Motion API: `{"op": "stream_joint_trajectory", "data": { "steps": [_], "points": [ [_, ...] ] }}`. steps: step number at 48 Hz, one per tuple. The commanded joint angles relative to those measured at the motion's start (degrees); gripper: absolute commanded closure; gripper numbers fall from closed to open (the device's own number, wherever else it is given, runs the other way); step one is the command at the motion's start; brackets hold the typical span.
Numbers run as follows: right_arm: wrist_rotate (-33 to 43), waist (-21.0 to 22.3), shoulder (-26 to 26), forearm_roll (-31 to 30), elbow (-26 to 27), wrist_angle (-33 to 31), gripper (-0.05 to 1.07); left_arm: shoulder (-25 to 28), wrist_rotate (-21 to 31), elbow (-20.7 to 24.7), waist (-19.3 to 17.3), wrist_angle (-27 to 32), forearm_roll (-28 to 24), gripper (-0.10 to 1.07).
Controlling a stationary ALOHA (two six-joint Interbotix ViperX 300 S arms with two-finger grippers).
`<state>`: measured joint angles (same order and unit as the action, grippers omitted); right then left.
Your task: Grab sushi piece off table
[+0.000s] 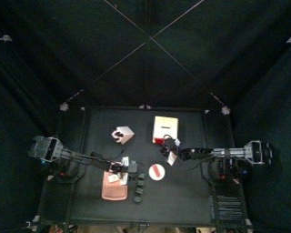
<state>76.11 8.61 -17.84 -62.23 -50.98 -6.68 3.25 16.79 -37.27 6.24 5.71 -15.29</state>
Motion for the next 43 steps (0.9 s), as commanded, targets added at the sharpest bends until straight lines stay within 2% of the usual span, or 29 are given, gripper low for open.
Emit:
{"op": "stream_joint_trajectory", "data": {
  "steps": [1, 43],
  "points": [
    [0.0, 0.1, -1.3, 0.4, 0.5, 0.2, 0.43, 1.0, -0.1, 2.5, 0.1, -0.4, -1.2, 0.10],
    [-0.1, 0.2, -1.4, 0.4, -0.2, 0.0, 0.43, 6.0, 0.1, 3.3, 0.2, -0.4, -1.1, 0.11]
  ]
}}
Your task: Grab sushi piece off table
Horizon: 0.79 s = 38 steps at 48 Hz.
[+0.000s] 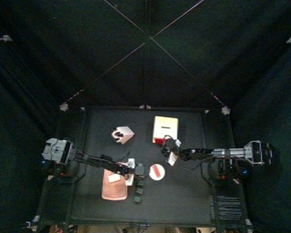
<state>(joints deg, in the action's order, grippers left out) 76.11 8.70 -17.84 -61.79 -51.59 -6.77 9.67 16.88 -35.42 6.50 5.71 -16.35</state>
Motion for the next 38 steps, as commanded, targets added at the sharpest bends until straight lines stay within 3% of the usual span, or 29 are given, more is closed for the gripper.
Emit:
{"op": "stream_joint_trajectory", "data": {
  "steps": [1, 38],
  "points": [
    [0.0, 0.1, -1.3, 0.0, 0.4, 0.1, 0.43, -0.4, 0.0, 1.5, -0.1, -0.4, -0.1, 0.11],
    [0.0, 0.1, -1.1, 0.1, 0.4, 0.0, 0.43, 0.4, 0.0, 1.9, -0.1, -0.4, -0.1, 0.12]
  ]
}}
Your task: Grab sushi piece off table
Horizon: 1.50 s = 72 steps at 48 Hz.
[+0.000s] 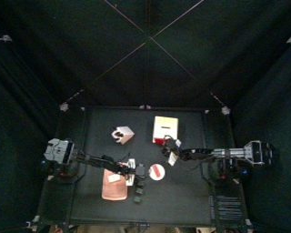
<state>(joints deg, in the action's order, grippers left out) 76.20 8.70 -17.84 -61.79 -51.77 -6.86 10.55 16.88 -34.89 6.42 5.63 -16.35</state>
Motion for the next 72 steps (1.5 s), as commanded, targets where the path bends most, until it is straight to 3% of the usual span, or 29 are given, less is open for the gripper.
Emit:
{"op": "stream_joint_trajectory", "data": {
  "steps": [1, 7, 18, 26, 55, 72],
  "points": [
    [-0.1, 0.1, -1.1, 0.0, 0.5, 0.1, 0.43, -0.5, 0.0, 1.4, 0.0, -0.3, -0.1, 0.12],
    [-0.2, 0.1, -1.1, -0.1, 0.6, 0.1, 0.43, -0.5, 0.0, 1.4, 0.0, -0.3, -0.1, 0.17],
    [-0.2, 0.1, -1.1, -0.6, 0.6, -0.6, 0.43, -0.7, -0.1, 1.5, -0.1, -0.2, -0.1, 0.40],
    [-0.1, -0.4, -1.1, -0.5, 1.0, -1.9, 0.43, -0.9, -0.1, 1.7, -0.2, -0.3, -0.1, 0.49],
    [-0.2, -2.7, -1.5, -1.1, 3.2, -3.0, 0.43, -3.3, 0.2, 2.6, 0.3, 1.6, 0.0, 0.49],
    [-0.2, -4.1, -1.6, -1.1, 2.5, -3.0, 0.43, -3.8, 0.1, 2.5, 0.4, 1.8, 2.5, 0.49]
  ]
}}
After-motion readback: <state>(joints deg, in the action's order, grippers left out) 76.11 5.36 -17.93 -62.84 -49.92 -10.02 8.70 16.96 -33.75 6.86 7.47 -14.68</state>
